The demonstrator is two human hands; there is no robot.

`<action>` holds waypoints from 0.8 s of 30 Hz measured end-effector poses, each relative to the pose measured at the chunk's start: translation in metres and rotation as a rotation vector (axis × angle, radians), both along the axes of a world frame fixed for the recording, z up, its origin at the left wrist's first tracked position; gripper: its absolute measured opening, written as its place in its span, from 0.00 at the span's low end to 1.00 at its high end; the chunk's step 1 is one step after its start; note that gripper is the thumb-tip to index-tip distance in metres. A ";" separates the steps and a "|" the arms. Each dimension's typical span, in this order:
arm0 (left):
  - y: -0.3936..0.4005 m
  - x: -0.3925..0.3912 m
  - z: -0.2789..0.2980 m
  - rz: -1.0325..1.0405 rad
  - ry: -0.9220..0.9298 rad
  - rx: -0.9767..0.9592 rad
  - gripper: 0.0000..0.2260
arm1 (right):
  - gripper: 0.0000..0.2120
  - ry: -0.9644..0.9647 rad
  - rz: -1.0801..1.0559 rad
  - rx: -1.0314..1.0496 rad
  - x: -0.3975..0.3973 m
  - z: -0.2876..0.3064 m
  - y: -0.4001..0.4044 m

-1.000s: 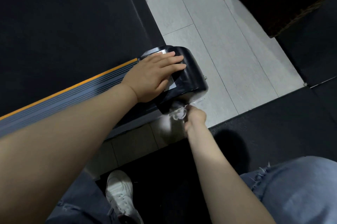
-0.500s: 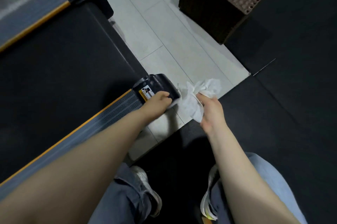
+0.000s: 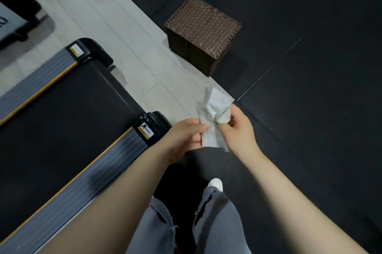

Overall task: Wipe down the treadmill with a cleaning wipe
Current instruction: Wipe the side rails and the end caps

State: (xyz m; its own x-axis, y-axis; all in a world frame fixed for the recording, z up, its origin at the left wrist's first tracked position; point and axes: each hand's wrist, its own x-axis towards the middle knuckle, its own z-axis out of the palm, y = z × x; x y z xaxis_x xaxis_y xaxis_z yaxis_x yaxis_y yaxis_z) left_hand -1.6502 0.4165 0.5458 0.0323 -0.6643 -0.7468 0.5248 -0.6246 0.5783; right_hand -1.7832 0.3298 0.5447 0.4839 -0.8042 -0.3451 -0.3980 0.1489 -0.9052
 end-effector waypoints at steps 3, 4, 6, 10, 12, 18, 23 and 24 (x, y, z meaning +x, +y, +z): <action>-0.020 -0.012 0.030 0.008 -0.059 0.027 0.18 | 0.11 0.100 0.180 -0.203 -0.028 0.027 -0.025; -0.026 -0.014 0.036 0.005 -0.075 0.037 0.19 | 0.11 0.128 0.245 -0.296 -0.035 0.034 -0.034; -0.037 -0.017 0.047 0.036 -0.055 0.023 0.21 | 0.12 0.169 0.368 -0.481 -0.045 0.045 -0.051; -0.053 -0.017 0.064 0.151 0.071 0.034 0.14 | 0.12 0.211 0.535 -0.645 -0.040 0.063 -0.075; -0.060 -0.009 0.071 0.183 0.104 0.047 0.15 | 0.12 0.220 0.625 -0.712 -0.030 0.069 -0.084; -0.081 0.050 0.077 0.139 -0.002 -0.009 0.22 | 0.16 0.240 0.854 -0.672 0.030 0.079 -0.121; -0.121 0.105 0.088 0.116 -0.364 0.056 0.22 | 0.14 0.231 0.861 -0.528 0.097 0.080 -0.165; -0.128 0.116 0.091 0.125 -0.406 0.046 0.23 | 0.12 0.219 0.806 -0.463 0.111 0.081 -0.174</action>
